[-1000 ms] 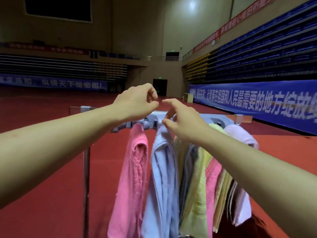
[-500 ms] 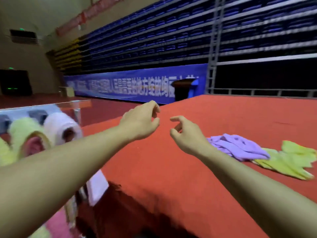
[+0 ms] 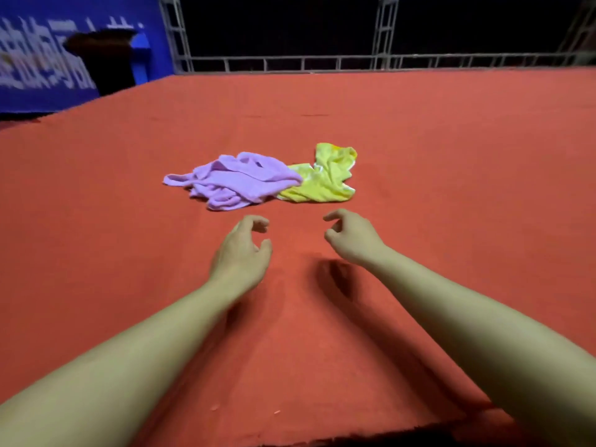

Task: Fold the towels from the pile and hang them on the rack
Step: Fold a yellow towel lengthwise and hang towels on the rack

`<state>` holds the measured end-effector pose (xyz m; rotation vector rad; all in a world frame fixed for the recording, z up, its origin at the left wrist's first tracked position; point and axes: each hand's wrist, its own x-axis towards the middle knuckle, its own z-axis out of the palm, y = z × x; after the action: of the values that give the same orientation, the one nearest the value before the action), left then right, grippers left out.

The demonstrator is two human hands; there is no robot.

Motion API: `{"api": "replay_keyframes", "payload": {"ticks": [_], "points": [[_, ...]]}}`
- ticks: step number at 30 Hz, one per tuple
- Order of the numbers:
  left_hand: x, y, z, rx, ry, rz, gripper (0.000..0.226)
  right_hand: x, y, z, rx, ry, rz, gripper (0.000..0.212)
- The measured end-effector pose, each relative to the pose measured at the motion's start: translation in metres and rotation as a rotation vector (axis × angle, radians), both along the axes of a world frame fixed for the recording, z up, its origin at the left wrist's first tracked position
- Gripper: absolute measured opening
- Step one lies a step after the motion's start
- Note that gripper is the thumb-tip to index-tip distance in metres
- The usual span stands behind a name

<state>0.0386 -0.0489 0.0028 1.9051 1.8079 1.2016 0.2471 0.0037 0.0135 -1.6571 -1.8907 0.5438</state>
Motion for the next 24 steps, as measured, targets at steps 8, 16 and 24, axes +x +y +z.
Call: {"api": "replay_keyframes", "payload": {"ticks": [8,16,24], "points": [[0.035,0.094,-0.037,0.024,-0.195,-0.049,0.040,0.023,0.087,-0.041,0.115,-0.075,-0.214,0.042],[0.019,0.128,-0.079,0.053,-0.415,-0.007,0.045,0.018,0.174,-0.059,0.163,-0.124,-0.339,0.051],[0.020,0.134,-0.084,0.034,-0.392,-0.006,0.046,0.015,0.204,-0.071,0.034,-0.080,-0.358,0.053]]}}
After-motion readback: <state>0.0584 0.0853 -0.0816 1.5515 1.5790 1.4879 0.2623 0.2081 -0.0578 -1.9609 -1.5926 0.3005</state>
